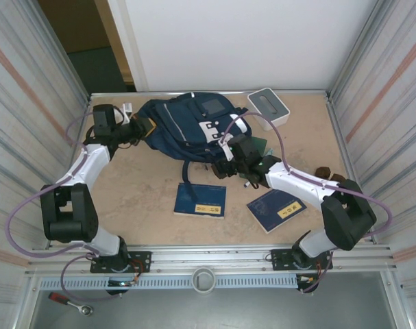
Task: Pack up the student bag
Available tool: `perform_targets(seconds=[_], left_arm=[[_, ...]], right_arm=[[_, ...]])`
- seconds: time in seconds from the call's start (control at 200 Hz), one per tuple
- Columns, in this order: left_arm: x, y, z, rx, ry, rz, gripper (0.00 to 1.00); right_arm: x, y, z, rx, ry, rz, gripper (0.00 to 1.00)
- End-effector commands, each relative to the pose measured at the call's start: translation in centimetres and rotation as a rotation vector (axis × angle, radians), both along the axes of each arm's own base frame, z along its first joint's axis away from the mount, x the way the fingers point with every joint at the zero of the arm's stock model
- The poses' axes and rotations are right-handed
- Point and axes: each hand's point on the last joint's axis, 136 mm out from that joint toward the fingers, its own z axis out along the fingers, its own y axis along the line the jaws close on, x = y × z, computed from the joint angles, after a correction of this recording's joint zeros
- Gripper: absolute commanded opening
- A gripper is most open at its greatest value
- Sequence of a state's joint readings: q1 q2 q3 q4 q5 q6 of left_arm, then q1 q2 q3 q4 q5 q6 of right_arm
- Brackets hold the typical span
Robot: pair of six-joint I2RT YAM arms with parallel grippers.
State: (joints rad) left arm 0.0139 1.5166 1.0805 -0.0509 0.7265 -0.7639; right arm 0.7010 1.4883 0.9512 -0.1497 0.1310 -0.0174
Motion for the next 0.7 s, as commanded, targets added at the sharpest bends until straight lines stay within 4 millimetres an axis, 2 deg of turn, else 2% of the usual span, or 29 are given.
perform_targets(seconds=[0.0, 0.23, 0.356, 0.416, 0.546, 0.591, 0.691], left_arm=[[0.5, -0.1, 2.7, -0.014, -0.078, -0.041, 0.00], [1.0, 0.6, 2.1, -0.008, -0.059, -0.031, 0.00], [1.4, 0.8, 1.4, -0.009, -0.040, -0.028, 0.00], [1.6, 0.8, 1.0, -0.008, -0.034, -0.027, 0.00], [2.0, 1.2, 0.0, -0.007, -0.009, -0.014, 0.00], [2.1, 1.6, -0.1, -0.006, -0.004, -0.002, 0.10], [2.0, 3.0, -0.7, 0.005, 0.005, 0.058, 0.41]], right_arm=[[0.9, -1.3, -1.5, -0.263, -0.118, 0.135, 0.84], [1.9, -0.7, -4.0, -0.363, -0.138, 0.217, 0.83], [3.2, 0.5, -4.7, -0.345, -0.165, 0.237, 0.76], [3.6, 1.7, -4.5, -0.325, -0.181, 0.267, 0.68], [3.6, 3.5, -3.9, -0.303, -0.180, 0.314, 0.34], [3.3, 3.9, -3.3, -0.272, -0.168, 0.322, 0.25], [2.4, 4.5, -1.4, -0.185, -0.137, 0.339, 0.09]])
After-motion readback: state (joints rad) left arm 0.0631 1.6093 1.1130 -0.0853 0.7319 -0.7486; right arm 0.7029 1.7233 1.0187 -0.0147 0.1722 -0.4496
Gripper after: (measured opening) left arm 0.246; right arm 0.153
